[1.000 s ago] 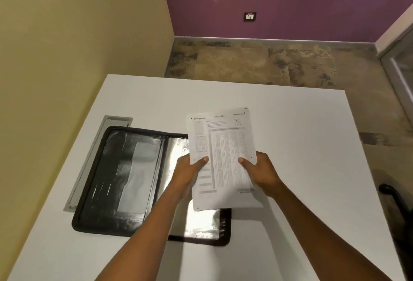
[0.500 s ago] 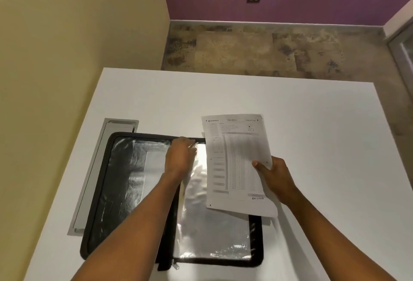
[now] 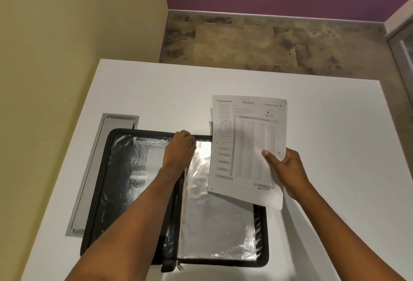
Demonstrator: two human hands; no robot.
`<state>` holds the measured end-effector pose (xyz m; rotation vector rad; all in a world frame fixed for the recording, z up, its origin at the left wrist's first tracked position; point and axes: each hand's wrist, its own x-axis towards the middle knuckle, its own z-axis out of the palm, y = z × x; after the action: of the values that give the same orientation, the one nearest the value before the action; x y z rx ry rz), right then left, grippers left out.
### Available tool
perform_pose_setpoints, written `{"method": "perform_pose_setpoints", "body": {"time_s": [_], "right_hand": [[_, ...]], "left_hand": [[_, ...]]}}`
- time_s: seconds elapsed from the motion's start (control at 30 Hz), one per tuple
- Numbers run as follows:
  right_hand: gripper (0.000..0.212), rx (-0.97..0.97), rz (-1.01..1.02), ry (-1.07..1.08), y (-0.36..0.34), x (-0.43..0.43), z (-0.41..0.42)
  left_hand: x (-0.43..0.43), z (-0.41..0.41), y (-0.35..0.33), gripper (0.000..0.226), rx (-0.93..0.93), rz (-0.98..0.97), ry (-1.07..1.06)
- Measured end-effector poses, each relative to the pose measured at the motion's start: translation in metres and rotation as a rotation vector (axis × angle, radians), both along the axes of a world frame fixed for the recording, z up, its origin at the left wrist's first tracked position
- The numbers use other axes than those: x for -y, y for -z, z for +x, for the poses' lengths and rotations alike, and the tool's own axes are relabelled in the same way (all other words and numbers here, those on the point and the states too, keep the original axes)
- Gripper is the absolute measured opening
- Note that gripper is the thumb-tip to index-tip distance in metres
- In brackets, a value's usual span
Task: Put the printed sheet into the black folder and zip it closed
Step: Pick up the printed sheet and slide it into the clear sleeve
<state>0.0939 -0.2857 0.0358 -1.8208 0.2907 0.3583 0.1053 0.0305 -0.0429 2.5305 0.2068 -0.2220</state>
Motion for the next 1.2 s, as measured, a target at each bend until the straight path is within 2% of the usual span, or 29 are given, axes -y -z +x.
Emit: {"method": "perform_pose_setpoints", "body": {"time_s": [0.2,0.33,0.67,0.77,0.97,1.2], "right_hand": [[0.028,0.069,-0.019,0.037,-0.016,0.002,0.025],[0.026,0.137,-0.029,0.023,-0.031,-0.002,0.053],[0.034,0.225,-0.046,-0.028,-0.046,-0.021,0.098],[0.036,0.24,-0.075,-0.097,-0.051,-0.032,0.107],[0.033,0.273,-0.144,-0.25,-0.058,-0.06,0.124],[0.035,0.234,-0.239,-0.427,-0.058,-0.08,0.141]], "left_hand": [[0.002,0.009,-0.003,0.012,-0.1,-0.034,0.137],[0.006,0.01,-0.003,0.013,-0.076,-0.021,0.18],[0.01,-0.003,0.001,0.01,-0.033,-0.133,0.153],[0.011,-0.016,0.009,0.016,0.032,-0.145,0.138],[0.023,-0.03,0.008,0.016,0.143,-0.117,0.113],[0.052,-0.036,0.007,0.018,0.197,-0.14,0.157]]}}
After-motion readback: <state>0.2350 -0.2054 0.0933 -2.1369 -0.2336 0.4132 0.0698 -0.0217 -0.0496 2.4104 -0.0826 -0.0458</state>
